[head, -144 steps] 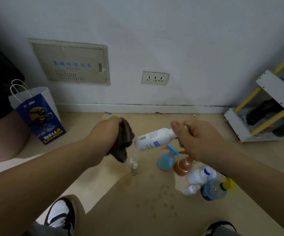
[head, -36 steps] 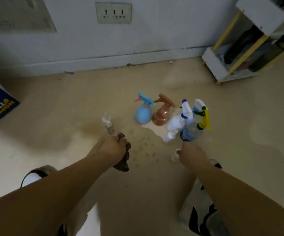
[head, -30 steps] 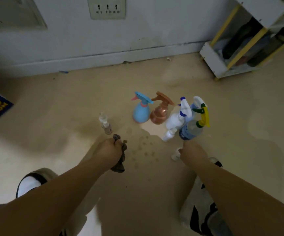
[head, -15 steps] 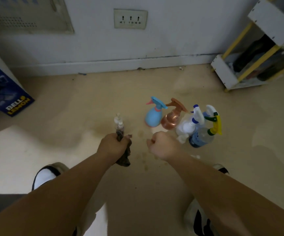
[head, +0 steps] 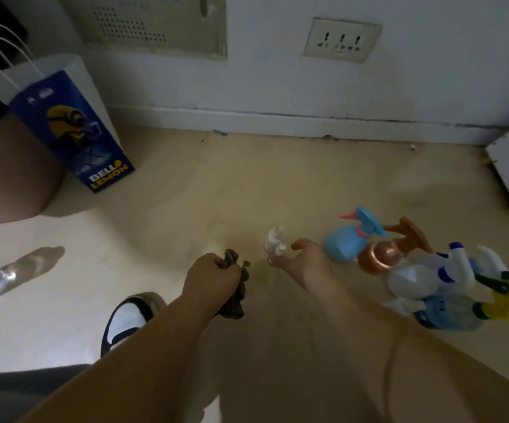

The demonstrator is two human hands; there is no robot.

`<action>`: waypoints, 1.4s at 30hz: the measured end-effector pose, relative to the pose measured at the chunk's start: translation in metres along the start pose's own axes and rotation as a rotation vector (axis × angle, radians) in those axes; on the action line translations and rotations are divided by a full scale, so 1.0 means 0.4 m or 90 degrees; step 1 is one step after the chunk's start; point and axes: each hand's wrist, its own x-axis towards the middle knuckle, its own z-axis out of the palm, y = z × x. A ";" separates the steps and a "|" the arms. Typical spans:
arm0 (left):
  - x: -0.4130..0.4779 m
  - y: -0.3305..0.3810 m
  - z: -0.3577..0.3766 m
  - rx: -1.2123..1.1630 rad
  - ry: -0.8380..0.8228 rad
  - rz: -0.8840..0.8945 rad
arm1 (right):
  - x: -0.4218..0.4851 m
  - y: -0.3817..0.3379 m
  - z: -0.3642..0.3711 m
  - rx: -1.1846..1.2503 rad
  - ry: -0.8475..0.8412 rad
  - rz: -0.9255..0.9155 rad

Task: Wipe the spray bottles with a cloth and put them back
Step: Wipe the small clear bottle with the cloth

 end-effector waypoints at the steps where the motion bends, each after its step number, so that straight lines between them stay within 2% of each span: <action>1: 0.007 -0.007 0.001 -0.019 -0.006 -0.006 | 0.006 0.001 0.009 -0.009 0.007 -0.013; 6: 0.030 -0.022 0.012 -0.015 -0.006 0.000 | 0.035 0.002 0.042 -0.020 0.060 -0.070; 10: 0.040 -0.039 0.012 -0.028 -0.040 0.020 | 0.026 0.010 0.017 -0.037 0.114 -0.043; 15: -0.001 -0.023 0.008 0.065 -0.012 0.077 | -0.033 -0.006 -0.086 0.086 0.128 -0.023; 18: -0.056 0.012 0.005 0.073 -0.016 0.102 | -0.093 -0.054 -0.181 0.202 0.096 -0.026; 20: -0.093 0.039 -0.005 0.121 -0.018 0.131 | -0.147 -0.100 -0.251 0.240 0.069 -0.074; 26: -0.239 0.216 -0.097 0.214 0.000 0.241 | -0.323 -0.251 -0.432 0.230 -0.023 -0.223; 29: -0.315 0.298 -0.154 0.125 -0.059 0.225 | -0.418 -0.311 -0.505 0.174 -0.043 -0.270; 33: -0.394 0.385 -0.218 0.098 -0.131 0.206 | -0.517 -0.359 -0.583 0.100 0.010 -0.277; 39: -0.486 0.466 -0.273 -0.021 -0.269 0.139 | -0.597 -0.368 -0.640 0.163 0.069 -0.274; 42: -0.495 0.472 -0.287 -0.115 -0.258 0.140 | -0.598 -0.359 -0.631 0.190 0.063 -0.272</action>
